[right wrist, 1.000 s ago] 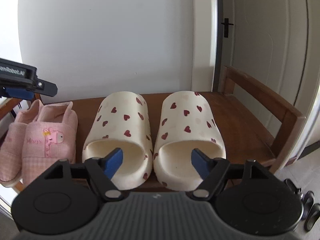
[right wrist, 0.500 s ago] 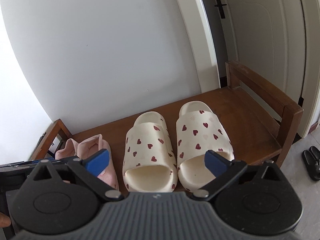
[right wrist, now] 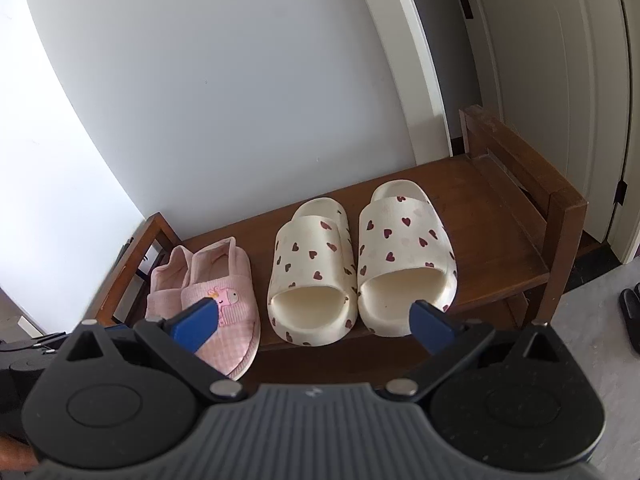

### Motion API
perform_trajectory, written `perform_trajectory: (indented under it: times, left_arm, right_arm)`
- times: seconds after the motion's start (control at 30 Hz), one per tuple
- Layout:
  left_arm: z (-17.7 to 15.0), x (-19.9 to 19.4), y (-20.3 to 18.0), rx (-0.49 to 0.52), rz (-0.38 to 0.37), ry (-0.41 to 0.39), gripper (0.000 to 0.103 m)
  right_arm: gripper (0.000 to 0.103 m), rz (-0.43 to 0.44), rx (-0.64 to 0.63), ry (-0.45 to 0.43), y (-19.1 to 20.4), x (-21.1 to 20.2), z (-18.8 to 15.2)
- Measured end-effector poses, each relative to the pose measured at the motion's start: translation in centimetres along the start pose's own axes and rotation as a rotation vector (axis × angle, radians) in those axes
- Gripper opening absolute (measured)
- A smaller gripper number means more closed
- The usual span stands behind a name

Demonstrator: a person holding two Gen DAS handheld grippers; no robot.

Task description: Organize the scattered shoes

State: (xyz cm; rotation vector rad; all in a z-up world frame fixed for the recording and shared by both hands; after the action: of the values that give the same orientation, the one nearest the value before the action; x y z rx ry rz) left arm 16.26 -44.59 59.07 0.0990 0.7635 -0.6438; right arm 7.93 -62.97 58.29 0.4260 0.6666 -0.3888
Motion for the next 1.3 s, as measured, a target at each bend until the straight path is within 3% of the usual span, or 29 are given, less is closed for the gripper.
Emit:
perform_trajectory:
  times: [0.43, 1.3]
  left_arm:
    - [-0.7, -1.0, -3.4, 0.006, -0.01, 0.005, 0.069]
    - [-1.5, -2.9, -5.2, 0.072, -0.052, -0.049, 0.069]
  right_arm:
    - [0.103, -0.004, 0.009, 0.025, -2.3, -1.6, -1.2]
    - [0.103, 0.0, 0.058, 0.059, -2.7, -2.8, -3.4]
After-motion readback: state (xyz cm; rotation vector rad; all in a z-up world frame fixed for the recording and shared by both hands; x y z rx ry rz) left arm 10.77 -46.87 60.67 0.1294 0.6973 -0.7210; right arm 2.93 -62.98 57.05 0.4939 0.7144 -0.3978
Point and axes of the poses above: each gripper's, at about its wrist camera, not at the fingertips, and x roughly the way its jaws point, y to its left, z to its top, the point moved 3 cm from there along x, roughly the way its jaws point, and after that the axes turned 15 degrees about -z, right-handed, at the moved point
